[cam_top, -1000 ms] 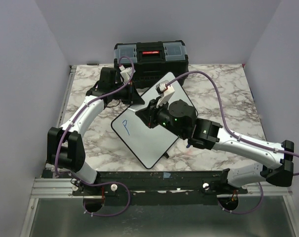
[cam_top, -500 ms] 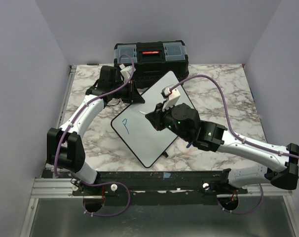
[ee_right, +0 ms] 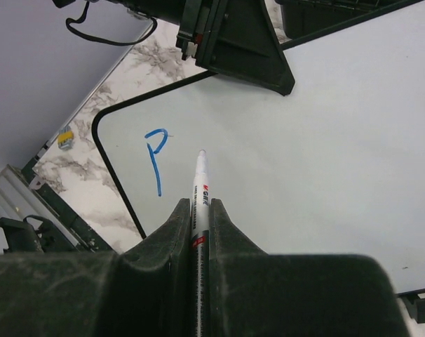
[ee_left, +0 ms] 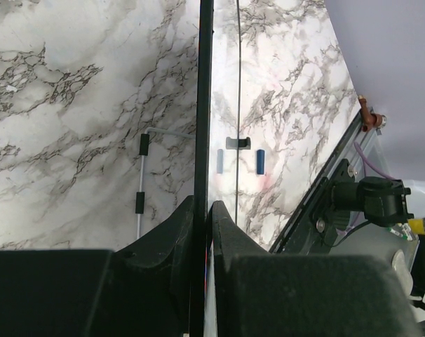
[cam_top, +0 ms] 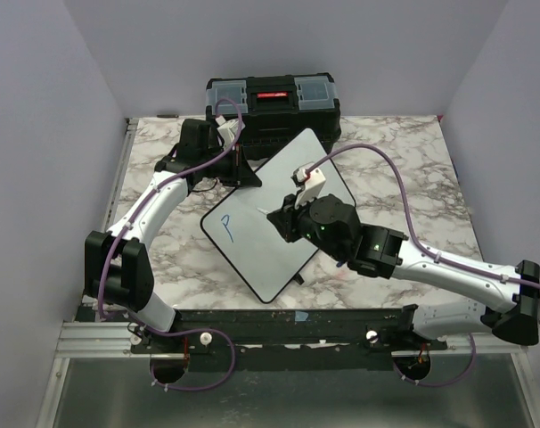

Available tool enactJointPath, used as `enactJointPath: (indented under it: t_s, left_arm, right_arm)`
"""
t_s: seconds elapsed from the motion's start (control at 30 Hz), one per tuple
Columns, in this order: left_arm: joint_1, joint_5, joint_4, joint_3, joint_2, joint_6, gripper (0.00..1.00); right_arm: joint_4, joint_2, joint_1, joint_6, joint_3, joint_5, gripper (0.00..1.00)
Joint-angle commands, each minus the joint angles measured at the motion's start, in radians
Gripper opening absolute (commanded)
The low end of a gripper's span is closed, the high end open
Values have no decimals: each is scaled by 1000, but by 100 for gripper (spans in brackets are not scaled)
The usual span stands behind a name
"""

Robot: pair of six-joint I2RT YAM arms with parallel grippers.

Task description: Write a sentence on the whiteboard

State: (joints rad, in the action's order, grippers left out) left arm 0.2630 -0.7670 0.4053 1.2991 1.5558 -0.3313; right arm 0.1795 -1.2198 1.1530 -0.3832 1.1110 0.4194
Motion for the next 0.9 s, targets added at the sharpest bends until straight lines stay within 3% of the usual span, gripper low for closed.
enactJointPath:
  t_s: [0.0,0.2,0.87]
  left_arm:
    - [-8,52,-65,19,-12,28,0]
    - [-8,53,-85,15,-2,30,0]
    - [-8,66,-88,-12,-15,37,0]
  right_arm:
    - [-10,-27,-21,7,17,-55,1]
    - [-1,-49,-93,-1,43,-204,1]
    - [51,-171,-97,31,92,-282,1]
